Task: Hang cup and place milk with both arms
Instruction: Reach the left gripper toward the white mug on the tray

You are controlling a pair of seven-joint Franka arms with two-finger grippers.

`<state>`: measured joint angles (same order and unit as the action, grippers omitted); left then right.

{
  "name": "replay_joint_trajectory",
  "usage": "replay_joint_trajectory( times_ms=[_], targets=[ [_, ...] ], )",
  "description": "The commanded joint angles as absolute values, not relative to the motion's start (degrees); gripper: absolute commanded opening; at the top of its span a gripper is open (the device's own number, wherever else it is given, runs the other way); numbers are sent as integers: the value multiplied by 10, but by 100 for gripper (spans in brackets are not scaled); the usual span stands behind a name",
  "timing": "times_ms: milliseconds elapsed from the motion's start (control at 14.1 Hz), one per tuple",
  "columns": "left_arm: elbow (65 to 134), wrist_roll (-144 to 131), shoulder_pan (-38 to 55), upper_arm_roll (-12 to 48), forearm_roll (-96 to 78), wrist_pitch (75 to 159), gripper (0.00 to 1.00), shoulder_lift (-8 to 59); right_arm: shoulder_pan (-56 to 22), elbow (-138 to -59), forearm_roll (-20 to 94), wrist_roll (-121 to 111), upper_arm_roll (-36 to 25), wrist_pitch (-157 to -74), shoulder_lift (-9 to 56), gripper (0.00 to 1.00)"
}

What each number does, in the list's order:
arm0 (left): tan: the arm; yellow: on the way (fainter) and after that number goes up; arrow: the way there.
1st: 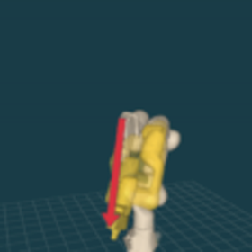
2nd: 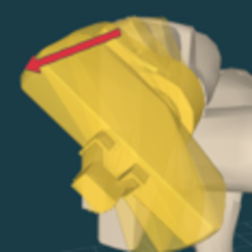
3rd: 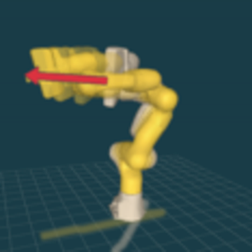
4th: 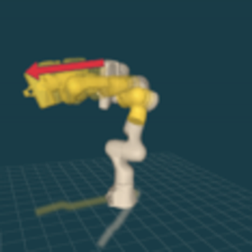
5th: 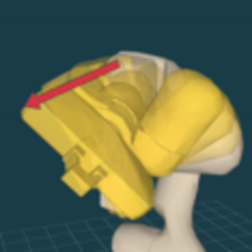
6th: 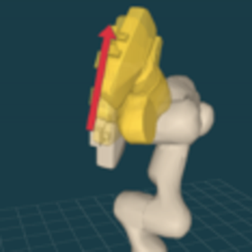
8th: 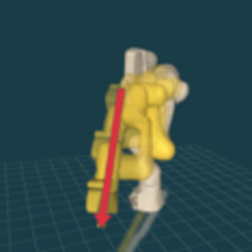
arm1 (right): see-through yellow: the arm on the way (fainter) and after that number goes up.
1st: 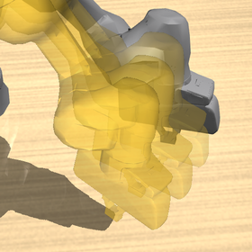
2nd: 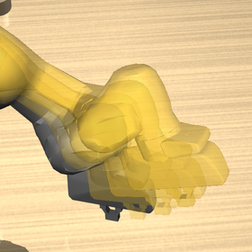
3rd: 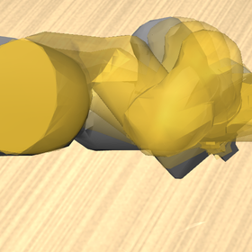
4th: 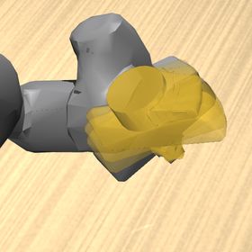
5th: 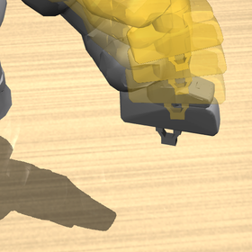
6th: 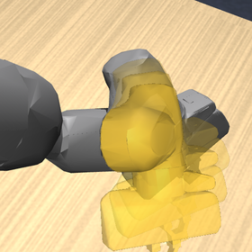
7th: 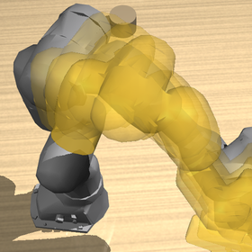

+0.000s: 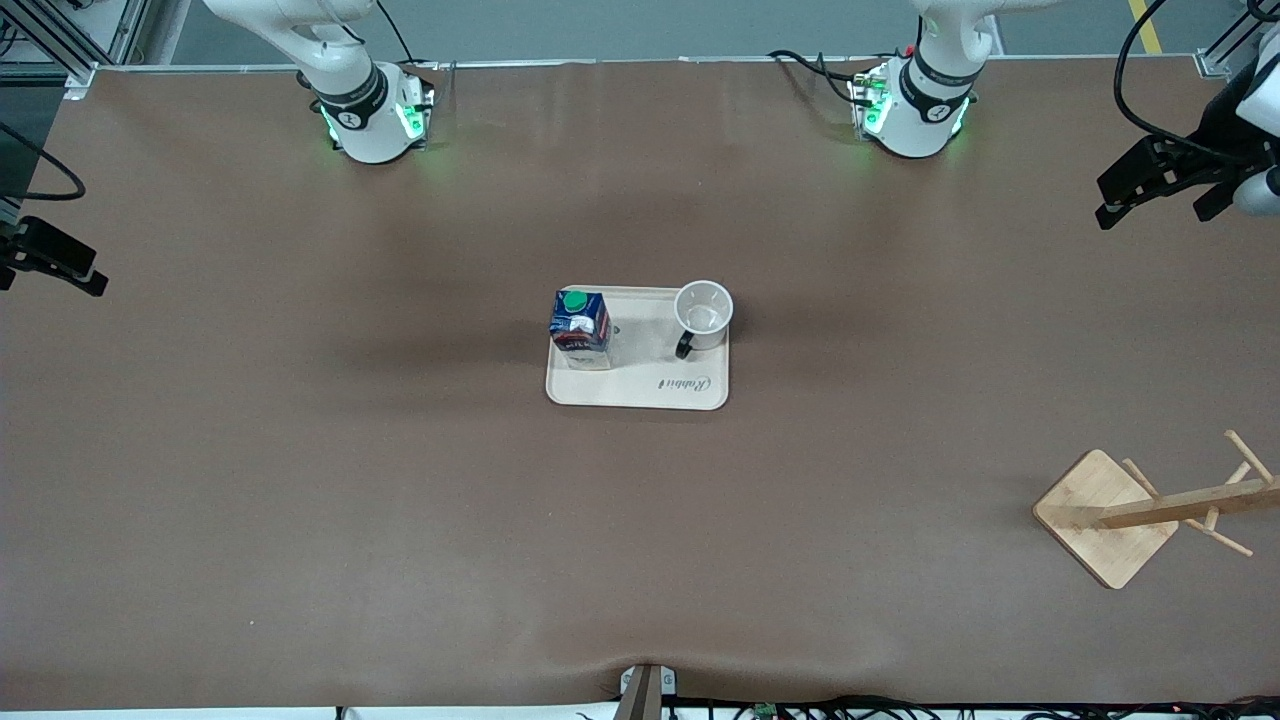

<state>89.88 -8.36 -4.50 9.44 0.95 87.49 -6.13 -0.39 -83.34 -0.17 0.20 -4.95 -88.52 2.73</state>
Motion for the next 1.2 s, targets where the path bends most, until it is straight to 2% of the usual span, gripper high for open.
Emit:
replay_joint_trajectory(
  times_ms=[0,354,636,1131],
  targets=[
    [889,-76,-48,96,1,863,100,-63,5,-831,6,8,-45,-883,26,100],
    [876,-79,-40,105,8,863,100,-29,4,-831,5,7,-45,-883,26,100],
    [909,-90,-19,164,4,868,100,0,3,-831,5,7,-45,-882,27,100],
    [1039,-142,-17,278,3,1032,100,26,3,-831,6,8,-44,-882,33,100]
  ],
)
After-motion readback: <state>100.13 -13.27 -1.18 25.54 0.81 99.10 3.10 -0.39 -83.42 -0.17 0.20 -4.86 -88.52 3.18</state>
